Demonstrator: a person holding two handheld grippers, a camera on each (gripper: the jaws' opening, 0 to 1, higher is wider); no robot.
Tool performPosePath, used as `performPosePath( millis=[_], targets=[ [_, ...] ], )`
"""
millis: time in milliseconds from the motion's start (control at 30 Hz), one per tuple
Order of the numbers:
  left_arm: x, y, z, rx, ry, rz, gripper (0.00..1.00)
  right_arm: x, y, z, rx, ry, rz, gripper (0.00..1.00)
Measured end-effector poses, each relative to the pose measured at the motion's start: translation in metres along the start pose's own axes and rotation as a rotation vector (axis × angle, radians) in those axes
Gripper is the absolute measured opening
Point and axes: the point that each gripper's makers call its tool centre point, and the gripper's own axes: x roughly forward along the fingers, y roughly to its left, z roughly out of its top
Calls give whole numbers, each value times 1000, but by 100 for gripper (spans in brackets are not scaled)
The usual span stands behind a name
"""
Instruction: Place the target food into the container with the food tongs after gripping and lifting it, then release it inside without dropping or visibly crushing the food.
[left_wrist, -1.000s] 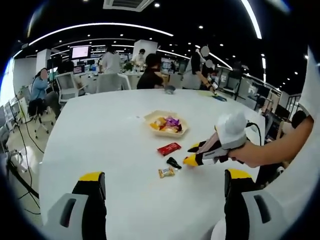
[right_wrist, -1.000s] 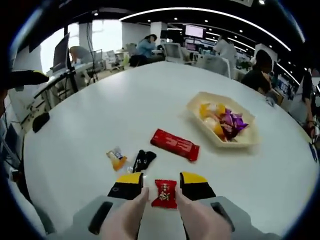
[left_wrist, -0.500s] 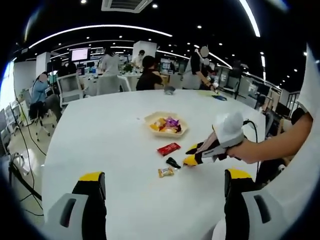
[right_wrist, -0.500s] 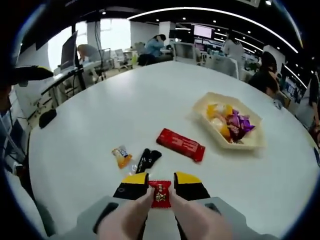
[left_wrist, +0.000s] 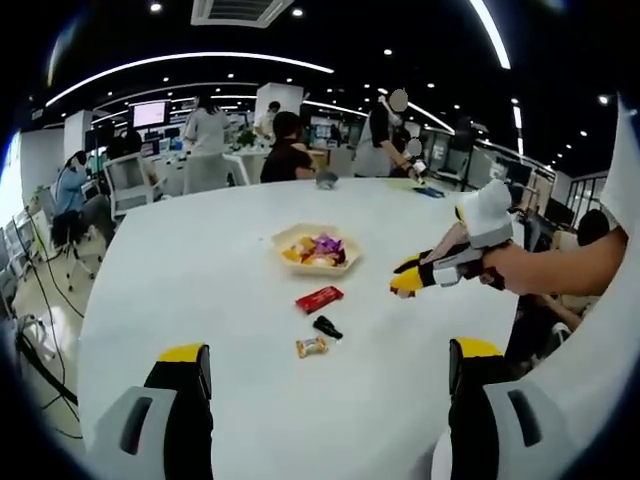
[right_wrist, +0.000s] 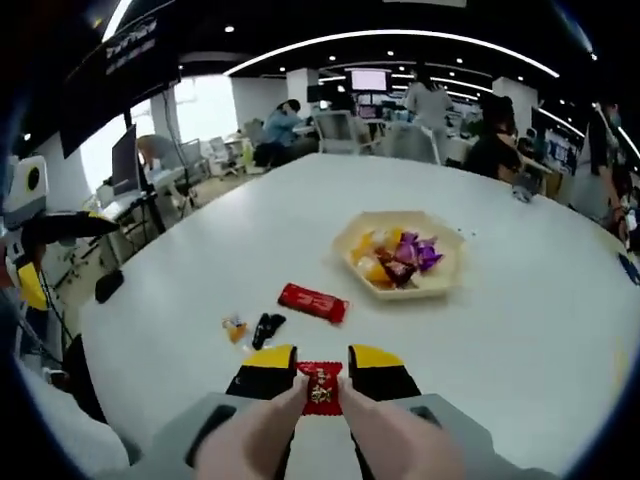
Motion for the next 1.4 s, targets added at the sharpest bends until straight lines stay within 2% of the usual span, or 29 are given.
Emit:
performPosePath(
  millis=[200,300,333,733,1133,1267,1400],
  targets=[
    [11,-12,11,24,-8,-34,99,-35,-28,18,17,-51,-44,19],
    [19,-16,16,39,-7,-52,99,-46,-40,21,27,-62,-72,19],
    [23,-19,19,42,-7,-64,99,-54,-49,24,39,-78,-99,19],
    [45,-31,56,106,-52,-117,99,-84,-79,35,119,-122,-154,19],
    [53,-42,56,102,-27,-137,99,-97,-96,41,176,-151,-164,20],
    [52,-44,53,97,-15,-142,95,-96,-99,42,169,-148,-165,20],
    [51,-45,50,97,-10,-142,97,-92,-102,44,159,-140,-159,20]
  ],
)
